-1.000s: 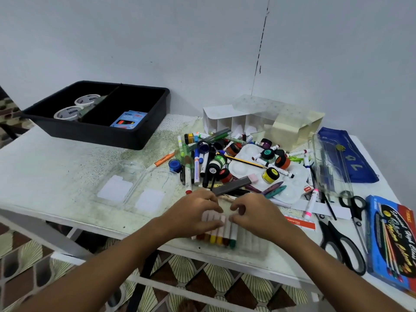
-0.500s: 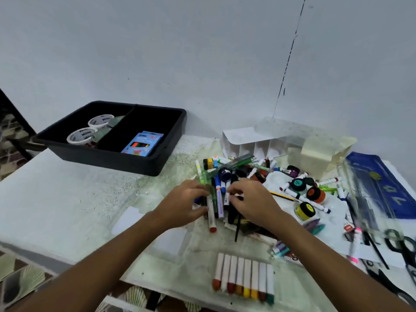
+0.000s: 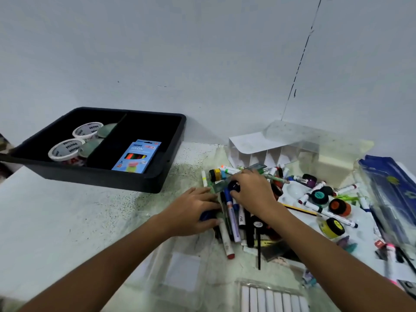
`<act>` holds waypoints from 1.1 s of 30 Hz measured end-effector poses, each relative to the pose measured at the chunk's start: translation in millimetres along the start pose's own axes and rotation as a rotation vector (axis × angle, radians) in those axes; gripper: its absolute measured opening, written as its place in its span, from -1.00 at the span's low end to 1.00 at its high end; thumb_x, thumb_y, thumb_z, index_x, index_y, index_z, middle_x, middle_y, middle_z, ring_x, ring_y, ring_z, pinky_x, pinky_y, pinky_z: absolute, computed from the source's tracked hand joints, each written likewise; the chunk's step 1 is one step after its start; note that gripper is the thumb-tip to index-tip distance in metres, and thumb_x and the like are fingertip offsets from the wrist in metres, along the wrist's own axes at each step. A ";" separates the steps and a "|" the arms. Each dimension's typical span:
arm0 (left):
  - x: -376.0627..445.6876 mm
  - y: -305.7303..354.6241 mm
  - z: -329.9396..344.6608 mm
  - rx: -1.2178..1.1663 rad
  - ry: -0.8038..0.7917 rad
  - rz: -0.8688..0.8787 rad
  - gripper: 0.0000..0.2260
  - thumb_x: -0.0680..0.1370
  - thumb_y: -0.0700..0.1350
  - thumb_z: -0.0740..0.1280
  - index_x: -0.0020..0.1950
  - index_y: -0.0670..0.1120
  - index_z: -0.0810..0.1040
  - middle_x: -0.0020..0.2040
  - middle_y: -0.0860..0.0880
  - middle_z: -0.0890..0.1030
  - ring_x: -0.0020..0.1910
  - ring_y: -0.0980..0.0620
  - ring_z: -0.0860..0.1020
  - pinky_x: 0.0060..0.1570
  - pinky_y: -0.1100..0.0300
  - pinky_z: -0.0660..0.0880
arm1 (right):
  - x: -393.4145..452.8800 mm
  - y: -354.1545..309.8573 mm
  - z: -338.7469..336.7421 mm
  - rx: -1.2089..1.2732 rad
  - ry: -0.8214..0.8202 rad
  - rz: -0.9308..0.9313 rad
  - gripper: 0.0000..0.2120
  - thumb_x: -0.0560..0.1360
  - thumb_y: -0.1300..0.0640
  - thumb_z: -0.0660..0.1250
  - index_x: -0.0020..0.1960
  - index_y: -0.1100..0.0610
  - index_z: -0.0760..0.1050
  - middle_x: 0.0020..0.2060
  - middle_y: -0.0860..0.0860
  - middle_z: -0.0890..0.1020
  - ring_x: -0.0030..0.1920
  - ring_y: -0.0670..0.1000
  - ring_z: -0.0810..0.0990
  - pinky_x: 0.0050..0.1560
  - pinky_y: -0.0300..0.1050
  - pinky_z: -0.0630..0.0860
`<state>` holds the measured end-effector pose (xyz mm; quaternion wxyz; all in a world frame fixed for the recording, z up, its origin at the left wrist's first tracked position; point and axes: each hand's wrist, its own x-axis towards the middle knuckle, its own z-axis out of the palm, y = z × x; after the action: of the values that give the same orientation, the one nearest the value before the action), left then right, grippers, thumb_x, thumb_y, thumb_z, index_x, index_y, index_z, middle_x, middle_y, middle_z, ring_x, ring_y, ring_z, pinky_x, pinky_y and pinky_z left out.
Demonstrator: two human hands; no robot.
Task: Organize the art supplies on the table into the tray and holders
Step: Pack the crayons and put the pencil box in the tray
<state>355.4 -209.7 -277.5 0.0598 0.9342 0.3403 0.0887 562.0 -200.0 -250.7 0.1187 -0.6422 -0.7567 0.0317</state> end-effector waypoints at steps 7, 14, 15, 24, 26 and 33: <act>-19.5 -16.2 -6.4 -0.130 0.135 -0.037 -0.59 0.54 0.15 0.23 0.25 -0.07 0.57 0.26 -0.08 0.55 0.32 -0.04 0.44 0.27 0.05 0.44 | 10.7 -18.4 -7.8 0.370 0.067 -0.016 -0.70 0.50 0.23 0.31 0.23 0.14 0.57 0.04 0.10 0.56 0.03 0.09 0.54 0.06 -0.03 0.50; -57.8 -34.3 -10.9 -0.151 0.219 -0.139 -0.70 0.50 0.06 0.30 0.07 -0.10 0.64 0.01 -0.02 0.61 0.00 0.06 0.54 -0.09 0.07 0.57 | 39.3 -69.3 22.7 0.555 -0.114 -0.171 -0.56 0.41 0.29 0.38 0.28 0.15 0.47 -0.02 0.06 0.57 -0.02 0.04 0.53 0.01 -0.07 0.50; -62.0 -35.0 -10.7 -0.151 0.227 -0.149 -0.70 0.50 0.07 0.30 0.06 -0.10 0.64 -0.01 -0.01 0.62 -0.02 0.06 0.55 -0.10 0.08 0.57 | 42.1 -74.2 28.3 0.542 -0.141 -0.173 -0.54 0.41 0.28 0.38 0.30 0.12 0.44 0.01 0.08 0.58 0.02 0.07 0.54 0.03 -0.02 0.52; -51.3 -28.3 -12.6 -0.169 0.252 -0.111 -0.76 0.52 0.02 0.32 0.06 -0.09 0.64 -0.04 0.03 0.61 -0.07 0.09 0.54 -0.15 0.12 0.53 | 32.6 -63.0 13.1 0.510 -0.074 -0.201 -0.68 0.48 0.27 0.34 0.24 0.20 0.53 0.11 0.09 0.62 0.06 0.01 0.56 0.14 0.02 0.51; -35.6 -22.3 -12.0 -0.142 0.258 -0.077 -0.74 0.51 0.03 0.31 0.05 -0.10 0.64 -0.04 0.00 0.62 -0.07 0.04 0.55 -0.16 0.08 0.54 | 21.1 -40.4 -3.7 0.424 -0.066 -0.170 -0.77 0.50 0.27 0.31 0.14 0.17 0.59 -0.01 0.06 0.66 -0.08 -0.03 0.56 0.04 0.01 0.55; 17.9 6.5 2.1 -0.075 0.086 0.041 -0.59 0.51 0.12 0.32 0.27 -0.08 0.57 0.27 -0.07 0.56 0.36 -0.07 0.42 0.36 -0.06 0.35 | -40.1 20.2 -21.2 -0.024 -0.193 -0.191 -0.58 0.54 -0.13 0.26 0.34 0.01 0.47 0.33 -0.01 0.48 0.41 0.05 0.34 0.38 0.00 0.26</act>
<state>373.4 -203.2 -276.2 0.0781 0.9334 0.3198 0.1427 592.0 -238.0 -239.8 0.0401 -0.5624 -0.8227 0.0729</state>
